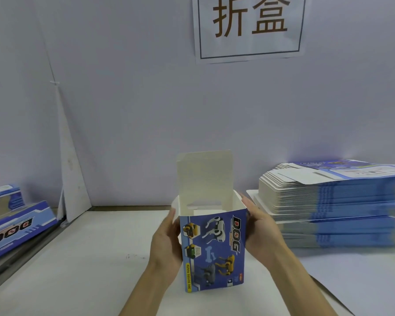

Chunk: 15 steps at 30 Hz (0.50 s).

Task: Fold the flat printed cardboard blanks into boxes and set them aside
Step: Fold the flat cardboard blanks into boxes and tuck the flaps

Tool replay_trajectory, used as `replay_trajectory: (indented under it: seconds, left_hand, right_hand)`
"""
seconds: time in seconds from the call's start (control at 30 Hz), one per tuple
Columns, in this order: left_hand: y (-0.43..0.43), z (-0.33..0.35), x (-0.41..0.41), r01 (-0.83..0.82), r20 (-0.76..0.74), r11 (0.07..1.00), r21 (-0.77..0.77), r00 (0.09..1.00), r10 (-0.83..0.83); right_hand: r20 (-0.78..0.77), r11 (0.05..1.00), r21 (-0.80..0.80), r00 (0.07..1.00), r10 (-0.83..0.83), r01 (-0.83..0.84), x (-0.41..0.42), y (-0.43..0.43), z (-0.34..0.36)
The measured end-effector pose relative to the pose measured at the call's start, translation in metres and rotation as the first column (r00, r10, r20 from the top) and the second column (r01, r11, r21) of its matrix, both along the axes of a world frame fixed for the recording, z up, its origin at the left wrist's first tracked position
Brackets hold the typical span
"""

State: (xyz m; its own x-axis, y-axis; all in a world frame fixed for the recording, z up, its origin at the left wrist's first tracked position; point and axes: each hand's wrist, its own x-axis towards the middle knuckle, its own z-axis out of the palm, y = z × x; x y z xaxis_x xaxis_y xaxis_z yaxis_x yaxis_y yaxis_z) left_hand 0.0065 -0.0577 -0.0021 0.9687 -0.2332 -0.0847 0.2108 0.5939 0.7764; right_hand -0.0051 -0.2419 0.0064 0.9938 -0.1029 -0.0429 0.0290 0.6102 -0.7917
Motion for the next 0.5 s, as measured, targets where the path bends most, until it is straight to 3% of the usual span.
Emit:
replay_trajectory:
  seconds: [0.23, 0.3, 0.4, 0.43, 0.5]
  left_hand:
    - [-0.007, -0.002, -0.004, -0.027, 0.024, 0.997, 0.073, 0.999, 0.025]
    - [-0.003, -0.003, -0.009, -0.131, 0.071, 0.982, 0.134, 0.990, 0.123]
    - [0.007, -0.018, -0.022, -0.496, 0.258, 0.809, 0.317, 0.865, 0.430]
    - [0.009, -0.021, -0.030, -0.552, 0.340, 0.763, 0.337, 0.827, 0.448]
    - [0.007, -0.027, -0.043, -0.509, 0.476, 0.769, 0.386, 0.824, 0.307]
  right_hand:
    - [0.039, 0.980, -0.193, 0.999, -0.034, 0.040, -0.007, 0.006, 0.005]
    - [0.079, 0.960, -0.268, 0.995, -0.065, 0.084, -0.014, 0.005, 0.008]
    - [0.122, 0.880, -0.440, 0.983, -0.140, 0.180, -0.025, 0.003, 0.010]
    - [0.134, 0.845, -0.497, 0.979, -0.153, 0.199, -0.028, 0.004, 0.009]
    - [0.145, 0.809, -0.552, 0.978, -0.147, 0.203, -0.034, 0.010, 0.010]
